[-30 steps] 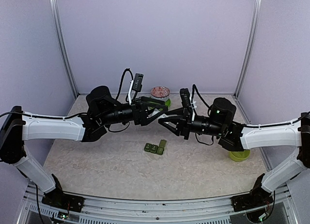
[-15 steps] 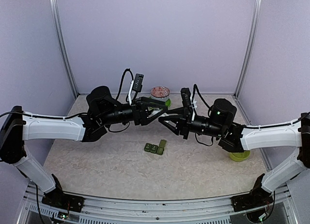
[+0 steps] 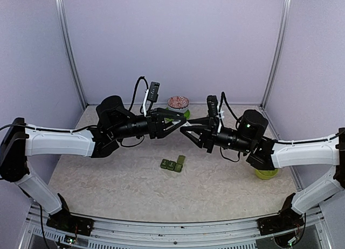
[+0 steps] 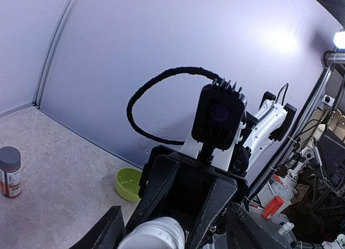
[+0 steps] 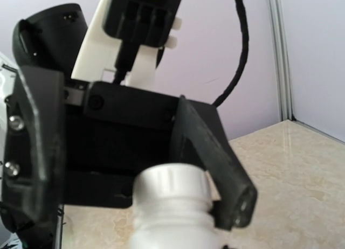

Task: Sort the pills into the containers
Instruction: Unscrew the lid of the pill bottle from the pill bottle, then open the lid of the pill bottle.

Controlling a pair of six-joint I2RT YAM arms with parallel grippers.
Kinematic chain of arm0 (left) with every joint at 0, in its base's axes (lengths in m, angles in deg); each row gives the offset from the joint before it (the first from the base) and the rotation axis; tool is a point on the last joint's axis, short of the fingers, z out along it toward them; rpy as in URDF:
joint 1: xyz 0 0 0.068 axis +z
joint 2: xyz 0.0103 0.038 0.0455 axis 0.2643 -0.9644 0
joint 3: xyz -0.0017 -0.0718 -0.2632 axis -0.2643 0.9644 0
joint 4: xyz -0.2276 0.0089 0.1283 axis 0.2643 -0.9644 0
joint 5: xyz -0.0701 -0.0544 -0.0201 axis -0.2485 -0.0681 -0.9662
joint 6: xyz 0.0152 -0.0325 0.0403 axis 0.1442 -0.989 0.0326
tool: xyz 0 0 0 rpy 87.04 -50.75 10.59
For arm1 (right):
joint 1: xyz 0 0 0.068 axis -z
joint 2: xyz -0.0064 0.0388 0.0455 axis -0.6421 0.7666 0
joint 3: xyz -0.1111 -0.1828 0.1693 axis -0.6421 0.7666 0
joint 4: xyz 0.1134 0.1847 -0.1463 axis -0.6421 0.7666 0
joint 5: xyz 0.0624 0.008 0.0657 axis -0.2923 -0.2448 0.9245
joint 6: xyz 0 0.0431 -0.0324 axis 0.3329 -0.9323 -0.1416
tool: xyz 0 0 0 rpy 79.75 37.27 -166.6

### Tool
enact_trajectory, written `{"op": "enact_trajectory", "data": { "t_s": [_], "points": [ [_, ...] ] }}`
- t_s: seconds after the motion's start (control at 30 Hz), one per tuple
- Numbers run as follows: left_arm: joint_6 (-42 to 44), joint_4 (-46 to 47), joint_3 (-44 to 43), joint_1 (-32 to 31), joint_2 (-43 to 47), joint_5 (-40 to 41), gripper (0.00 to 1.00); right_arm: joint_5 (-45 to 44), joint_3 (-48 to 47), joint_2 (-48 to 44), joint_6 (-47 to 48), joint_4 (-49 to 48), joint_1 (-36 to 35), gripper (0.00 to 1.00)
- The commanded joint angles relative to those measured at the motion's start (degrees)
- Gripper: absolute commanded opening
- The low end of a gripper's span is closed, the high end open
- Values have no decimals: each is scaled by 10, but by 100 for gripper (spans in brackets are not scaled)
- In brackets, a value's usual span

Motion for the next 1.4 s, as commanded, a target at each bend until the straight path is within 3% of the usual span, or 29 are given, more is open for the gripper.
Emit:
{"op": "enact_trajectory", "data": {
  "t_s": [0.0,0.43,0.73,1.37],
  "points": [
    [-1,20,-3,2,-2,-7,61,-27,12,-12,-2,2,12,21],
    [-11,14,-9,7,-10,-5,27,-21,11,-11,-2,2,13,21],
    [-13,7,-9,8,-6,7,23,-13,11,-12,2,2,13,22],
    [-42,-33,-7,19,26,116,17,2,-3,0,28,19,13,22]
  ]
}}
